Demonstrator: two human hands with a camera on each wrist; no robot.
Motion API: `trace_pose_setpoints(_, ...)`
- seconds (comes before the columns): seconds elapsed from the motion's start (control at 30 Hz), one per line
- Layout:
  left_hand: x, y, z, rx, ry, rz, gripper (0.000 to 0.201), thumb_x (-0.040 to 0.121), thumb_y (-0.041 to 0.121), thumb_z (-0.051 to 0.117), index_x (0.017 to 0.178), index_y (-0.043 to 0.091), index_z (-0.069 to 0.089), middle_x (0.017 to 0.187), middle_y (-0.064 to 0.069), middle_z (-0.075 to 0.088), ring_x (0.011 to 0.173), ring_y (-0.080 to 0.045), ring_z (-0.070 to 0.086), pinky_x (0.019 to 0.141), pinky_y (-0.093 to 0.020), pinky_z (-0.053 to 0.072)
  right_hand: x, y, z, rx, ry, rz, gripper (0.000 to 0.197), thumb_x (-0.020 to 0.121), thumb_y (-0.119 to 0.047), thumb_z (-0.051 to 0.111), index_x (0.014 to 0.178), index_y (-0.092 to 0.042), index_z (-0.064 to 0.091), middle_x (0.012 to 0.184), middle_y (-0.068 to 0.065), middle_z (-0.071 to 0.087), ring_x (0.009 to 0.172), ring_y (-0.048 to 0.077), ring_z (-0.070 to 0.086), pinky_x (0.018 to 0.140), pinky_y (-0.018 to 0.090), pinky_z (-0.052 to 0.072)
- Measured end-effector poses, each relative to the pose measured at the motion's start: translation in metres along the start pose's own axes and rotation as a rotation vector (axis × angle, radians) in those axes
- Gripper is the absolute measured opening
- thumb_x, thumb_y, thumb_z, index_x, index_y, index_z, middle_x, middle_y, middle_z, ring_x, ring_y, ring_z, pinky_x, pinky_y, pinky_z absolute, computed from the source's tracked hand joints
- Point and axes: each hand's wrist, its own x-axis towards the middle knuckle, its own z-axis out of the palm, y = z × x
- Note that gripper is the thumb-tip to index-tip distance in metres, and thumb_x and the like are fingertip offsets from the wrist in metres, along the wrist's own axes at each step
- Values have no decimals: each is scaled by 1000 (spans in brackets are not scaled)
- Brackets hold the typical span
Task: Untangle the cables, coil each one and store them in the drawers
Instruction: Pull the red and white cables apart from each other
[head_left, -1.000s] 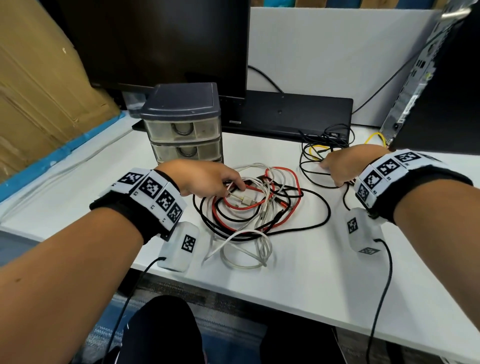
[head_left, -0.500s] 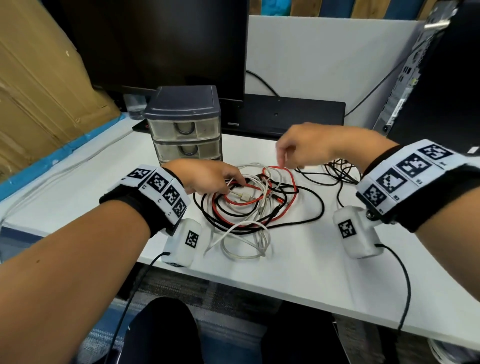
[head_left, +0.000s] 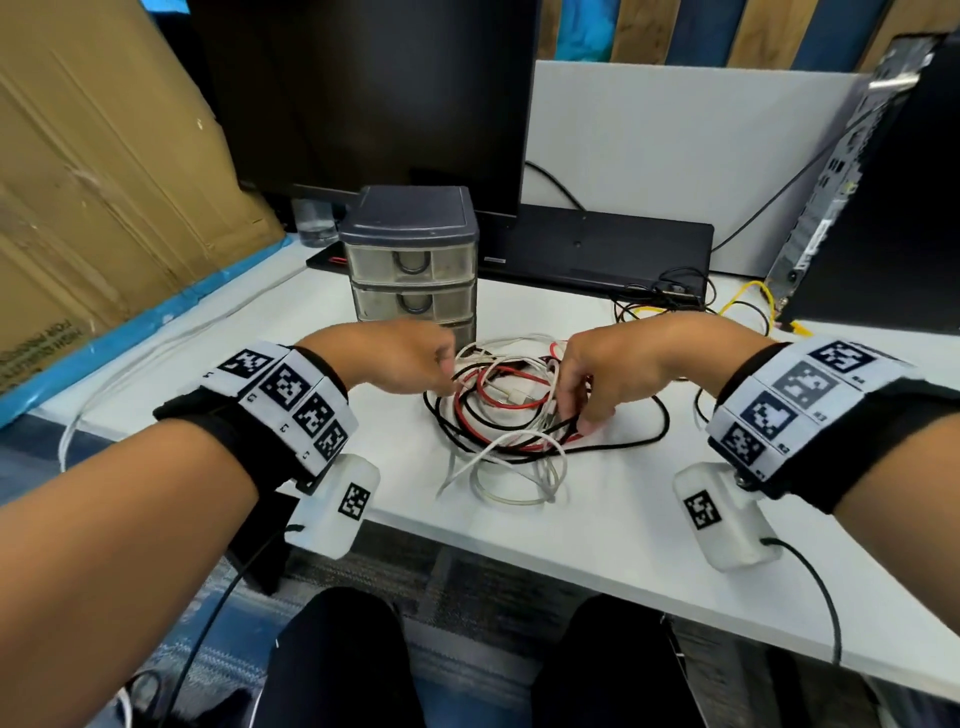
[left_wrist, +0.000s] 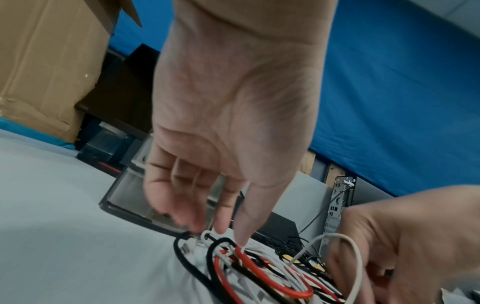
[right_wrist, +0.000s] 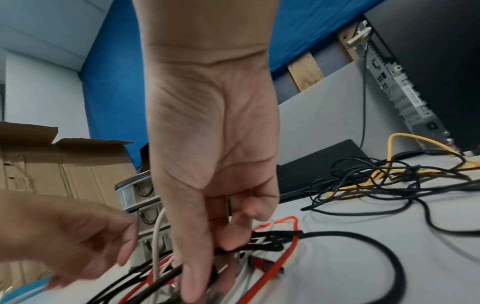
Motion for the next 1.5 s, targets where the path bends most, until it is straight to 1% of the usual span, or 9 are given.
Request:
trace_pose_setpoints(0.17, -8, 5, 11, -216, -276, -169, 41, 98, 23, 69, 125, 12, 40, 78, -12, 75, 60, -20, 68, 58, -29, 59, 1, -1, 8, 246, -38, -29, 13, 90, -8, 74, 99, -16, 79, 80, 0, 77, 66, 6, 65, 60, 18, 46)
trace_pose_setpoints(0.33, -6, 1, 12, -320, -116, -159, 46, 94, 1, 67, 129, 12, 39, 77, -14, 72, 58, -20, 65, 55, -28, 60, 0, -3, 14, 227, -65, -16, 14, 90, -7, 73, 99, -18, 76, 85, 0, 78, 68, 6, 66, 64, 21, 46)
trace_pose_setpoints(0.53, -15, 5, -15, -357, 264, -151, 25, 94, 11, 65, 116, 16, 54, 80, -12, 76, 64, -18, 72, 65, -33, 63, -1, 2, 15, 137, -92, 12, 17, 87, -12, 77, 97, -25, 79, 73, -17, 74, 64, -1, 63, 65, 17, 47)
trace_pose_setpoints(0.63, -16, 8, -27, -414, 439, -127, 19, 96, 6, 55, 108, 16, 65, 81, -10, 75, 66, -18, 74, 58, -29, 60, -8, 3, 7, 182, -93, 10, 19, 89, -9, 74, 103, -20, 80, 83, -10, 77, 68, 2, 68, 64, 18, 48)
trace_pose_setpoints(0.73, -14, 10, -34, -383, 491, -85, 30, 97, -3, 48, 102, 17, 70, 86, -9, 71, 62, -19, 71, 50, -25, 56, -17, 11, -8, 329, 36, -9, 18, 92, -5, 67, 98, -15, 80, 90, 0, 78, 72, 9, 71, 63, 20, 48)
trace_pose_setpoints(0.8, -10, 9, -36, -286, 500, -61, 35, 97, -4, 46, 103, 17, 73, 96, -5, 70, 75, -22, 68, 62, -31, 57, -22, 20, -20, 381, 193, 24, 16, 94, -5, 64, 94, -13, 79, 90, 2, 79, 72, 12, 71, 63, 22, 49)
trace_pose_setpoints(0.93, 2, 8, -38, -104, 431, -8, 34, 103, 9, 45, 108, 19, 78, 110, 2, 67, 104, -22, 62, 91, -39, 54, -22, 43, -28, 315, 379, 166, 18, 94, -5, 60, 91, -13, 76, 88, 3, 78, 69, 12, 72, 61, 23, 49)
trace_pose_setpoints(1.3, 42, 9, -27, 10, 189, 28, 23, 104, 18, 53, 107, 16, 77, 110, 4, 71, 102, -17, 63, 87, -31, 45, 13, 50, -2, 199, 378, 183, 14, 96, -11, 64, 101, -20, 73, 74, -10, 64, 76, 14, 69, 65, 22, 47)
trace_pose_setpoints(1.5, 55, 15, -17, -7, 132, 63, 24, 103, 14, 55, 106, 17, 79, 99, 10, 70, 96, -13, 63, 80, -27, 47, 36, 50, 7, -48, 314, 291, 21, 93, -10, 63, 113, -13, 70, 109, 3, 65, 100, 24, 63, 83, 34, 56)
